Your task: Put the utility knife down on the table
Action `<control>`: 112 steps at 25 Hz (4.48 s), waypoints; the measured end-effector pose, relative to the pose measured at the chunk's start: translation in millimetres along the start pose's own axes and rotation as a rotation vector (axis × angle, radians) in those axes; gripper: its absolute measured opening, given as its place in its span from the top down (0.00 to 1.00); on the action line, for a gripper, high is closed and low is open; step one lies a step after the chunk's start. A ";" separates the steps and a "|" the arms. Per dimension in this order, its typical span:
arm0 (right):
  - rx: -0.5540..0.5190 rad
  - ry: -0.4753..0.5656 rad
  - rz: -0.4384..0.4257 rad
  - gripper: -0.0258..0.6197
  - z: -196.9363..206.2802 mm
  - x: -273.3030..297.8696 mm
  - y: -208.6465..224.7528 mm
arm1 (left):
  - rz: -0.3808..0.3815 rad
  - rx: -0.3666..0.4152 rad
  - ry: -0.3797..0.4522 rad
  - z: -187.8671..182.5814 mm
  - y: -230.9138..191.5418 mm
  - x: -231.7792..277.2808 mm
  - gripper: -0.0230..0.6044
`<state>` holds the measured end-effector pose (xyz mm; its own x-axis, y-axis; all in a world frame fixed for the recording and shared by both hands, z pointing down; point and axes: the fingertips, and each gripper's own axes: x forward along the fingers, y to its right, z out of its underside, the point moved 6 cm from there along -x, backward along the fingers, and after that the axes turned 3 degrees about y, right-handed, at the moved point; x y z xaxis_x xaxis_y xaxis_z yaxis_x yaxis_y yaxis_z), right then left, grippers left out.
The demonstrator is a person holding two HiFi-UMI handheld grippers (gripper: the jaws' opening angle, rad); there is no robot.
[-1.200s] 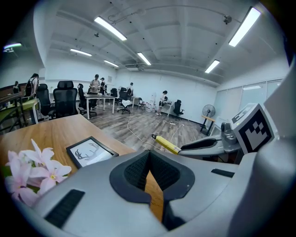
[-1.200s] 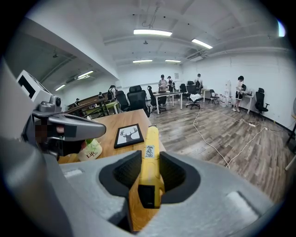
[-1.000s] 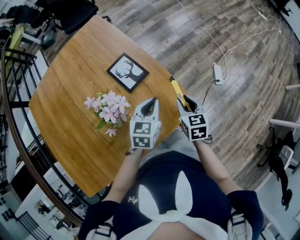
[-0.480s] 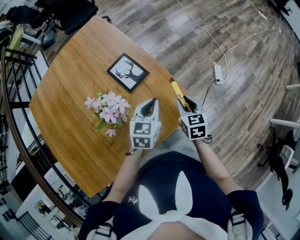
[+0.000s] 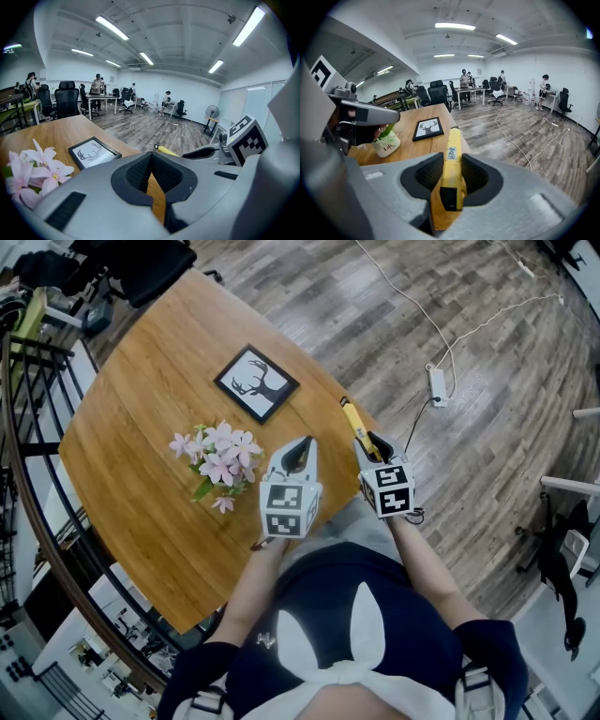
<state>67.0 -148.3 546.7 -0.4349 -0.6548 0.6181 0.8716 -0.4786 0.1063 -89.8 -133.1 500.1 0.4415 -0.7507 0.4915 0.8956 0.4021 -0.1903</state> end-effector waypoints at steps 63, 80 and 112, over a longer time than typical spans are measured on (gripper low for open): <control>-0.052 -0.200 -0.005 0.77 67.3 46.6 14.3 | 0.001 0.021 -0.053 5.9 -9.7 8.3 0.94; -0.060 -0.207 -0.016 0.77 76.0 53.6 14.5 | 0.000 0.027 -0.060 11.0 -9.6 9.2 0.94; 0.059 -0.003 -0.083 0.94 9.6 -2.4 7.9 | 0.000 0.051 -0.016 -2.3 2.9 -11.2 0.94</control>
<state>77.0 -144.9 553.6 -0.5056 -0.6127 0.6074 0.8444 -0.4960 0.2025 -92.0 -124.7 492.1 0.4398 -0.7426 0.5051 0.8917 0.4282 -0.1469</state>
